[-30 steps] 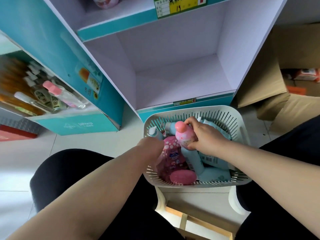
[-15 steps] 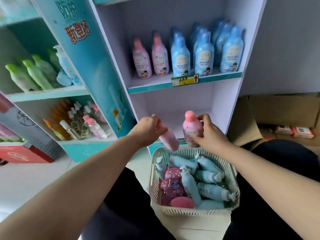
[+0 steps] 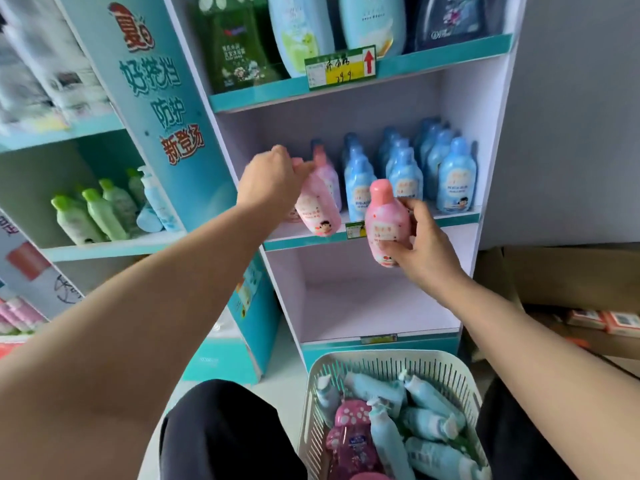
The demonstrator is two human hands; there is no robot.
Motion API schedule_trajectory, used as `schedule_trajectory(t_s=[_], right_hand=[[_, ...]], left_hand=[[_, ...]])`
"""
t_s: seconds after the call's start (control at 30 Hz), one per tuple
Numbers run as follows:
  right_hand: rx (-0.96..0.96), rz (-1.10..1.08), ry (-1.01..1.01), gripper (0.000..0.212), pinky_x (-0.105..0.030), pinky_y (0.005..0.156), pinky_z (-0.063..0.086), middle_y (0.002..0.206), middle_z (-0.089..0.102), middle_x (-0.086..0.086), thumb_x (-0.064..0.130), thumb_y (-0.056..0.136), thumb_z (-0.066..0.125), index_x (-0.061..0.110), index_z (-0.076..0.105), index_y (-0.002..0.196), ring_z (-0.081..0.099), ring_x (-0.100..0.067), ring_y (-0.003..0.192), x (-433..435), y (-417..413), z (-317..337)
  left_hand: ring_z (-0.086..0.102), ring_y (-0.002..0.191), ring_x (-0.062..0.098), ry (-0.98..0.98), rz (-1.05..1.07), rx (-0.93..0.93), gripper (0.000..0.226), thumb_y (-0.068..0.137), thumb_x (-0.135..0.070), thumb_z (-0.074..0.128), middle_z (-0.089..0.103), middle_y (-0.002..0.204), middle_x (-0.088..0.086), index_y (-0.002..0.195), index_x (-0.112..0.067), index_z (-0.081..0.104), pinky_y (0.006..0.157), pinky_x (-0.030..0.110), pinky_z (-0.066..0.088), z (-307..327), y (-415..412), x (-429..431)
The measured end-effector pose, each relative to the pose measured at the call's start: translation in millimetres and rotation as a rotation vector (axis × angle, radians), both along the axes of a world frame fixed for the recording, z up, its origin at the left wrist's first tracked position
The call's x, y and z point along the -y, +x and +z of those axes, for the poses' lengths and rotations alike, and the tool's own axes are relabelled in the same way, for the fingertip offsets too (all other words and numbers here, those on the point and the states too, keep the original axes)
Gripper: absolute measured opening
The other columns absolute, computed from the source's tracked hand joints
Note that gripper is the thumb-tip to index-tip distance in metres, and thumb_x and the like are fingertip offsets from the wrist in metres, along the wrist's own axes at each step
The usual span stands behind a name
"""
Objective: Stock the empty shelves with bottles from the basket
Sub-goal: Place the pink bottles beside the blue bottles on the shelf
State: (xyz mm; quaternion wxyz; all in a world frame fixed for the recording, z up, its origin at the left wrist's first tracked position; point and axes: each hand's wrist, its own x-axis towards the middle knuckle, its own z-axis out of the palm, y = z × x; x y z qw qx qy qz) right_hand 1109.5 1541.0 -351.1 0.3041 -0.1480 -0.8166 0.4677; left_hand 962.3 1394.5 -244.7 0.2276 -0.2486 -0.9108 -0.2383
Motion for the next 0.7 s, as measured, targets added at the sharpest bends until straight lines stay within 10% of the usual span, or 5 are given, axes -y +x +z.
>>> schedule_trajectory(t_s=[0.7], right_hand=[[-0.056,0.085,-0.129,0.055,-0.051,0.085,0.052,0.114,0.06,0.011,0.018,0.082,0.071,0.03,0.044,0.127,0.06,-0.019,0.102,-24.1,-33.4,-36.4]], left_hand=[[0.06,0.102,0.034,-0.138,0.014,0.214,0.052,0.085,-0.043,0.063,0.059,0.116,0.012,0.117,-0.007,0.045,0.079,0.036,0.048,-35.4,-56.0,-55.9]])
